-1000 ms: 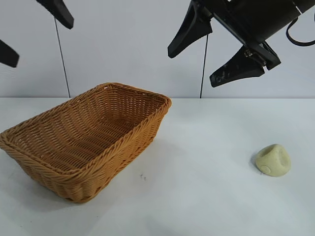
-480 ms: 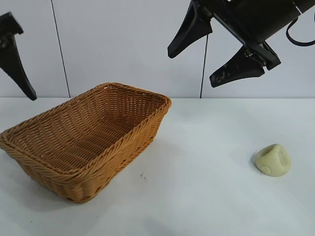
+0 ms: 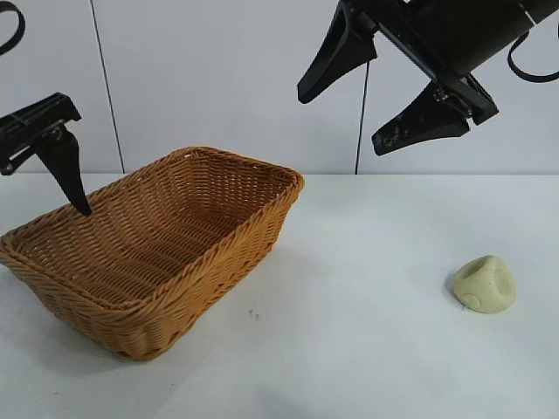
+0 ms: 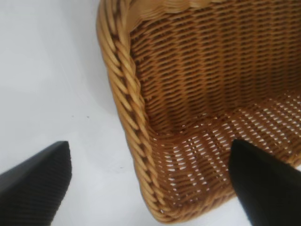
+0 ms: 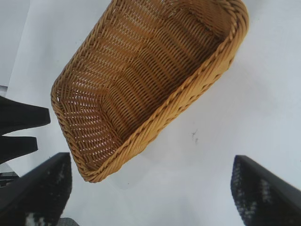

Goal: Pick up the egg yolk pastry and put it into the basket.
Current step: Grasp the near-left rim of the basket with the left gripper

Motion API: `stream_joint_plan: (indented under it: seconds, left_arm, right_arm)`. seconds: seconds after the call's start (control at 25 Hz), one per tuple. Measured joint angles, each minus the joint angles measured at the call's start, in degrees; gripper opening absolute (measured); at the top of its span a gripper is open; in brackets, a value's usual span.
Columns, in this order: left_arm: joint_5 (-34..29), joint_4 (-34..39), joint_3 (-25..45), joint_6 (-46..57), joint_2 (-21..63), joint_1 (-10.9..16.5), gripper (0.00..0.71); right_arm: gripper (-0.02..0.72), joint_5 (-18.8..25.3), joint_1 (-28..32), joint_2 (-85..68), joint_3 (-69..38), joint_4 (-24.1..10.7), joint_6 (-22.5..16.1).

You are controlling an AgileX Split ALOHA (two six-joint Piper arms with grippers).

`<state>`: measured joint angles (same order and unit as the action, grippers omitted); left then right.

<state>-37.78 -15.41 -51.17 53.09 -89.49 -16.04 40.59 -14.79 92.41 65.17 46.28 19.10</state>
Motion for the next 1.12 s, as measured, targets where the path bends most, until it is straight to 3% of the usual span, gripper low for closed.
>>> stream_joint_plan:
  seconds: [0.36, 0.6, 0.68, 0.76, 0.92, 0.96, 1.12]
  left_arm:
    - [7.68, -1.19, -0.02, 0.51, -12.15, 0.0, 0.696]
    - [9.25, -5.18, -0.02, 0.51, -14.87, 0.0, 0.694]
    - [9.24, -5.31, -0.02, 0.51, -14.91, 0.0, 0.64]
    - [9.24, -5.35, -0.02, 0.51, -14.91, 0.0, 0.528]
    - [9.1, -5.35, -0.02, 0.51, -14.91, 0.0, 0.196]
    - [9.17, -5.8, -0.02, 1.06, -14.91, 0.05, 0.148]
    - [8.45, -5.8, -0.13, 0.73, -14.91, 0.47, 0.14]
  right_arm:
    - [0.631, 0.23, 0.0, 0.0, 0.0, 0.0, 0.0]
    - [0.631, 1.28, 0.0, 0.0, 0.0, 0.0, -0.04]
    - [0.631, 1.28, 0.0, 0.0, 0.0, 0.0, -0.04]
    - [0.631, 1.28, 0.0, 0.0, 0.0, 0.0, -0.04]
    - [0.631, 1.35, 0.0, 0.0, 0.0, 0.0, -0.04]
    - [0.631, 1.44, 0.0, 0.0, 0.0, 0.0, -0.04]
    - [0.631, 1.55, 0.0, 0.0, 0.0, 0.0, -0.04]
